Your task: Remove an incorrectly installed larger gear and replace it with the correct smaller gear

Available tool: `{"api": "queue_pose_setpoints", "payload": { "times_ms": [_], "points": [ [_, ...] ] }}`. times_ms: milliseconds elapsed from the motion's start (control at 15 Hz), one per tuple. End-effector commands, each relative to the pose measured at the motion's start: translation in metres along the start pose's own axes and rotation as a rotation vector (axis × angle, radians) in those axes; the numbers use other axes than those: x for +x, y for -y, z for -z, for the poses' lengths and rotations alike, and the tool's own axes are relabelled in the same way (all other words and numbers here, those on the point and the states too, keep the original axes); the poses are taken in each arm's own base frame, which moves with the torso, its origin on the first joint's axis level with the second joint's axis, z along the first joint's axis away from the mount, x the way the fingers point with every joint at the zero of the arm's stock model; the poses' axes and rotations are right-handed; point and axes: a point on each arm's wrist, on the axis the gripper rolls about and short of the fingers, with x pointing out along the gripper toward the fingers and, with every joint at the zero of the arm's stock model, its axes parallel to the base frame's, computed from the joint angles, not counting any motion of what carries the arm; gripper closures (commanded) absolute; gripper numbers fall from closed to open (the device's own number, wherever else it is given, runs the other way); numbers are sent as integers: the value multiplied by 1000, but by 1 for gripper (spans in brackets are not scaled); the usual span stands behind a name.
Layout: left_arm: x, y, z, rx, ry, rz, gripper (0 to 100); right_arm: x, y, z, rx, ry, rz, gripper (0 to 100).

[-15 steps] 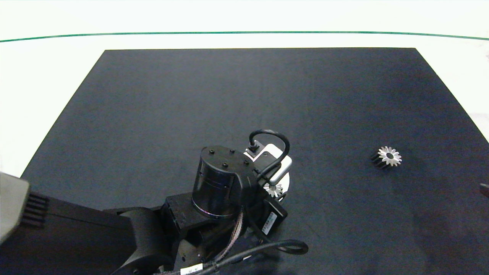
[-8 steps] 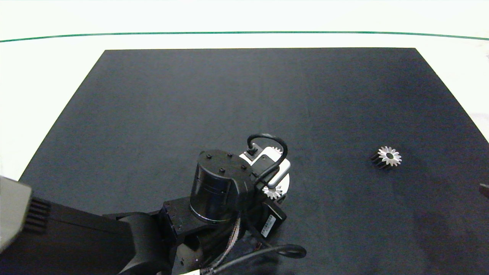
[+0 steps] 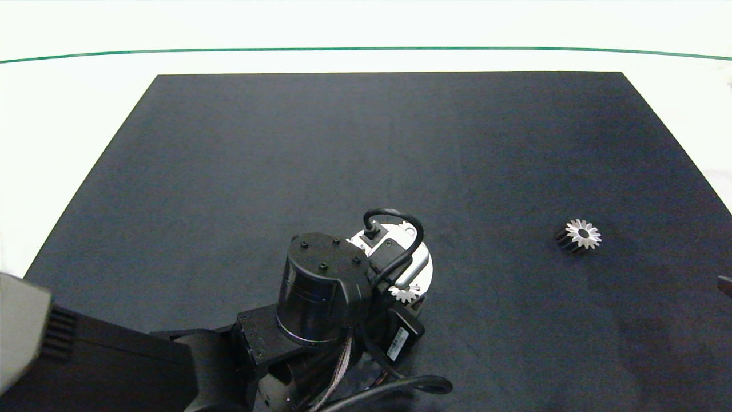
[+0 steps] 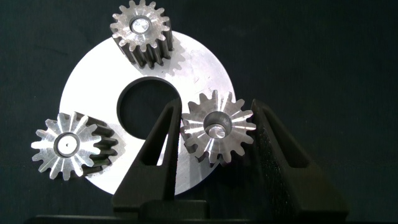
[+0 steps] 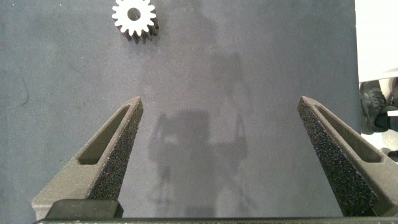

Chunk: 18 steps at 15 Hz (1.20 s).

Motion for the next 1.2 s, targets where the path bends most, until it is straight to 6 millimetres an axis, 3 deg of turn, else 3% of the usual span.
{"api": "queue_pose_setpoints", "payload": {
  "times_ms": [67,200,267,800,1000,1200],
  "points": [
    [0,1,3,8,-7,0,81,1,0,0,-1,-4,0,0],
    [0,1,3,18,-6,0,81,0,0,0,-1,-2,0,0],
    [0,1,2,18,-4,-1,0,0,0,0,-1,-2,0,0],
    [-4,-1,-2,6,14,-2,0,1,0,0,-1,-5,-2,0],
    [-24,-8,-15,-6,49,-5,0,0,0,0,-1,-3,-8,0],
    [-56,-18,-28,-20,42,-22,0,-6,0,5,0,8,-7,0]
  ]
}}
